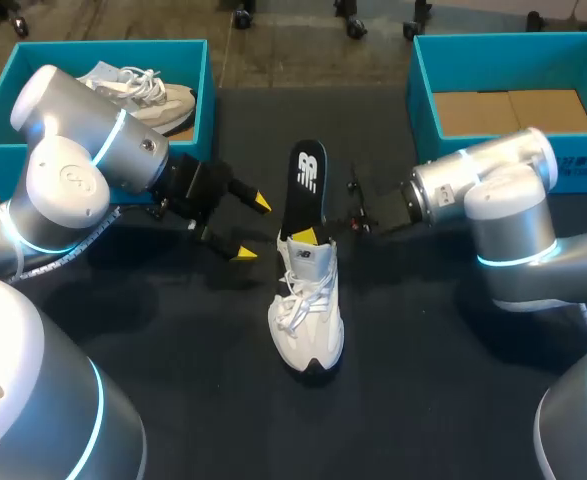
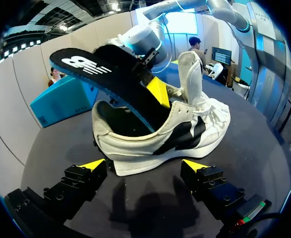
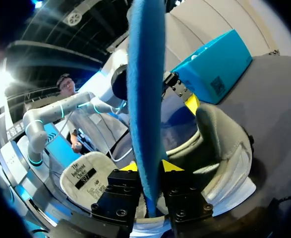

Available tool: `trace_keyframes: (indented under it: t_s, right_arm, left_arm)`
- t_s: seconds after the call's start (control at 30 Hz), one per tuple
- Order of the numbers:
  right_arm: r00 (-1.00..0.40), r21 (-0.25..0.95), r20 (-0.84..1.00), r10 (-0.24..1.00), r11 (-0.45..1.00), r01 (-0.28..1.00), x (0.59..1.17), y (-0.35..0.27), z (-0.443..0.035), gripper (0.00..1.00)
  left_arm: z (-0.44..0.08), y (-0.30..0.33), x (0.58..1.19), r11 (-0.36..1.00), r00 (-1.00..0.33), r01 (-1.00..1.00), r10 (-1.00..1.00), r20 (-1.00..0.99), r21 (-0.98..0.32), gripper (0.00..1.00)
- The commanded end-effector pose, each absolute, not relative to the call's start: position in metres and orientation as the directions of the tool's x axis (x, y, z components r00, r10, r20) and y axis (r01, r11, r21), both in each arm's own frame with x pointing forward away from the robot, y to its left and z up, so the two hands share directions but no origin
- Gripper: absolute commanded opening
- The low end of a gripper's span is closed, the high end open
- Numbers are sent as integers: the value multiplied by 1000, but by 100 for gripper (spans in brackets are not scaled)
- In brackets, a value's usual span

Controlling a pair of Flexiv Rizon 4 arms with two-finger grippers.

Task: Take the shoe out of the shoebox, open the shoe tongue, remove and reinsert the insole, then place the shoe into the shoebox

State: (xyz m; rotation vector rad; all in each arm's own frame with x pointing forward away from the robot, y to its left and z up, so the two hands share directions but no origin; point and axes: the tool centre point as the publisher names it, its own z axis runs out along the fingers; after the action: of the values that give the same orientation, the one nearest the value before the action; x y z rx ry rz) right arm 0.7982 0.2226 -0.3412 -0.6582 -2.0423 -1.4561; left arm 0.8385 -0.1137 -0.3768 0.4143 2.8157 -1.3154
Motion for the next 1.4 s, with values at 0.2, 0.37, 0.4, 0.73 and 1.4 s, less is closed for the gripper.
trace_keyframes:
  t_s: [0.2, 0.37, 0.4, 0.73, 1.4]
  right_arm:
    - [-758, 696, 646, 93, 336, 635, 813, 215, -318, 29]
    - [-760, 697, 645, 75, 350, 626, 824, 214, -319, 27]
    - [-757, 694, 650, 68, 352, 627, 825, 214, -321, 23]
    - [-721, 661, 691, 42, 365, 655, 813, 210, -337, 0]
    - [-640, 583, 766, 54, 362, 728, 782, 219, -355, 14]
  left_arm:
    - [-377, -114, 838, 615, -965, 240, 235, -116, -751, 100]
    - [-377, -114, 838, 615, -965, 240, 235, -116, -751, 100]
    - [-377, -114, 838, 615, -965, 240, 235, -116, -751, 100]
    - [-377, -114, 838, 615, -965, 240, 235, -116, -751, 100]
    - [-377, -114, 838, 615, -965, 240, 235, -116, -751, 100]
